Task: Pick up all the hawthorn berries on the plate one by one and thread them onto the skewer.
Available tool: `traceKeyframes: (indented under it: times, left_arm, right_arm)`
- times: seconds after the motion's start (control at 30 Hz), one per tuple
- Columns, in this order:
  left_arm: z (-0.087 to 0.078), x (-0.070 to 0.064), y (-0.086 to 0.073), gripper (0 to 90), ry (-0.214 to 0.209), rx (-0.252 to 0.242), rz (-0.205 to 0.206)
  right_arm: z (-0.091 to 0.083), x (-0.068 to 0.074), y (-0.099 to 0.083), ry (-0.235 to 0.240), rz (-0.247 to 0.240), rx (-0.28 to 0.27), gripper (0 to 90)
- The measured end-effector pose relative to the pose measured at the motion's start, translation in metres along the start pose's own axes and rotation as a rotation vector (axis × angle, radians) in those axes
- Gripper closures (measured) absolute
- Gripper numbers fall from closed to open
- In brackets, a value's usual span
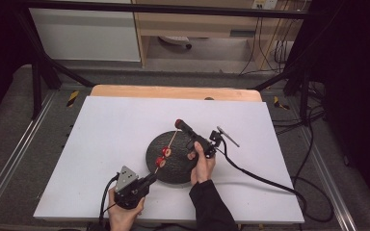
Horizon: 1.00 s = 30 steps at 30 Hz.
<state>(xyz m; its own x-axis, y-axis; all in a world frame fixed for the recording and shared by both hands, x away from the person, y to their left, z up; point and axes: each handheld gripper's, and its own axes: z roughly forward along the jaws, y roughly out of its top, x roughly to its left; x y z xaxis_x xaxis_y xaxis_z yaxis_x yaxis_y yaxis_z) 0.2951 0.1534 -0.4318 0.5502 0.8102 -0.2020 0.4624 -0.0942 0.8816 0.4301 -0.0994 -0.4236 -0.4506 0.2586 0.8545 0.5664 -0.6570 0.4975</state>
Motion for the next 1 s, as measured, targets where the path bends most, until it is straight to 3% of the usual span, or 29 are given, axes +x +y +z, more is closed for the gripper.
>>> traceKeyframes:
  times: [0.07, 0.17, 0.4, 0.5, 0.67, 1.0]
  left_arm:
    - [0.0007, 0.0005, 0.0000, 88.3, 0.000, 0.000, -0.006]
    - [0.0008, -0.0026, -0.0004, 88.3, 0.006, -0.008, 0.019]
    - [0.0012, -0.0060, -0.0017, 88.3, 0.011, -0.018, 0.030]
    - [0.0025, -0.0086, -0.0024, 88.3, 0.008, -0.011, 0.028]
    - [0.0004, -0.0054, -0.0015, 88.4, 0.003, -0.018, 0.012]
    - [0.0003, -0.0048, -0.0036, 88.4, -0.002, 0.003, 0.022]
  right_arm:
    - [-0.0008, 0.0002, -0.0003, 0.002, -0.004, 0.001, 63.8]
    - [-0.0017, 0.0027, 0.0011, 0.006, -0.014, 0.004, 63.9]
    - [-0.0005, -0.0018, -0.0015, 0.035, 0.046, -0.022, 64.0]
    - [0.0002, -0.0049, -0.0045, 0.045, 0.051, -0.038, 64.0]
    - [0.0003, -0.0041, -0.0043, 0.036, 0.032, -0.038, 64.1]
    - [0.0011, -0.0001, 0.0019, 0.004, -0.028, -0.022, 64.2]
